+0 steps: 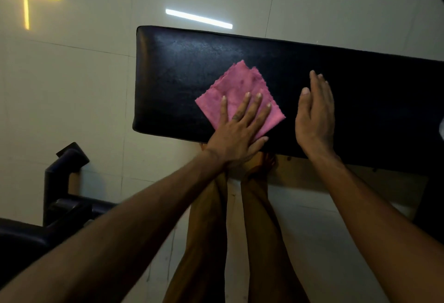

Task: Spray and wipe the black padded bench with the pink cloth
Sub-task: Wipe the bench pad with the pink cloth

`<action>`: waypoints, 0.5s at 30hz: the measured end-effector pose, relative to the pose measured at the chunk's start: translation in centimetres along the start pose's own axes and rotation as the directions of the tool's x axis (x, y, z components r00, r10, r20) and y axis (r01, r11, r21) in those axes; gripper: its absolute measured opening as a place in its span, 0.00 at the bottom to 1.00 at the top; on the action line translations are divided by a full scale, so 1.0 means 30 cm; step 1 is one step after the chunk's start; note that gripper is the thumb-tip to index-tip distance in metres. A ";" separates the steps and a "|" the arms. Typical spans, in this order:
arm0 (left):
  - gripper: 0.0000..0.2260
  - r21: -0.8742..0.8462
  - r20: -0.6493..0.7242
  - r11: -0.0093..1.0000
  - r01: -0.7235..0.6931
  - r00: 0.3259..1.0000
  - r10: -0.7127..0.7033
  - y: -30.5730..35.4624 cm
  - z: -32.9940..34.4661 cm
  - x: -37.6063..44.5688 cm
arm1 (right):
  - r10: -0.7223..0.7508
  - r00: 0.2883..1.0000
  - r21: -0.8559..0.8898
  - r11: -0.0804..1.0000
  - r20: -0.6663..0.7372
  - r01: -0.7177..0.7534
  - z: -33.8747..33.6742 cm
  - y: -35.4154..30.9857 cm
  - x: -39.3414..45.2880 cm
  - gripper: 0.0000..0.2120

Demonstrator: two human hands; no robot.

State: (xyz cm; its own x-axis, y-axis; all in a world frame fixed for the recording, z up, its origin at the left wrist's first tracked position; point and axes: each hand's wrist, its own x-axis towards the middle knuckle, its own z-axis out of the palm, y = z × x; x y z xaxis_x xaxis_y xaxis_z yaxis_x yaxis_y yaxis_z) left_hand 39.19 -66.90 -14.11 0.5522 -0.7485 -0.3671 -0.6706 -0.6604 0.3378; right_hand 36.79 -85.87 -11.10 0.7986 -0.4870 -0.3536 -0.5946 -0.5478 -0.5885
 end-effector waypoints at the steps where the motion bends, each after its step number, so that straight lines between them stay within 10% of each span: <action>1: 0.30 0.004 -0.001 0.997 -0.083 0.997 0.083 -0.037 -0.019 -0.019 | -0.040 0.999 -0.057 0.998 -0.025 0.039 -0.002 -0.005 -0.008 0.24; 4: 0.27 -0.005 -0.117 0.993 -0.120 0.986 0.119 -0.164 -0.071 -0.095 | -0.196 0.980 -0.260 0.948 -0.025 0.183 0.017 -0.047 -0.032 0.25; 9: 0.25 -0.155 -0.279 0.924 0.350 0.881 -0.381 -0.390 -0.102 -0.161 | -0.527 0.741 -0.413 0.617 0.416 0.670 0.189 -0.165 -0.061 0.29; 15: 0.26 -0.073 -0.276 0.878 0.473 0.837 -0.473 -0.422 -0.034 -0.127 | -0.485 0.651 -0.463 0.459 0.584 0.758 0.282 -0.135 0.005 0.32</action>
State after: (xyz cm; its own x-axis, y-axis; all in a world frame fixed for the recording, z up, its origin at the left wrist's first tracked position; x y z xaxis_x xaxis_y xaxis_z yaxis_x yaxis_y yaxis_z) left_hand 46.07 -55.75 -16.12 0.9160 -0.3303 -0.2279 -0.2919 -0.9381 0.1864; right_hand 40.10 -77.97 -14.90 0.8624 0.3461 -0.3695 0.2893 -0.9358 -0.2013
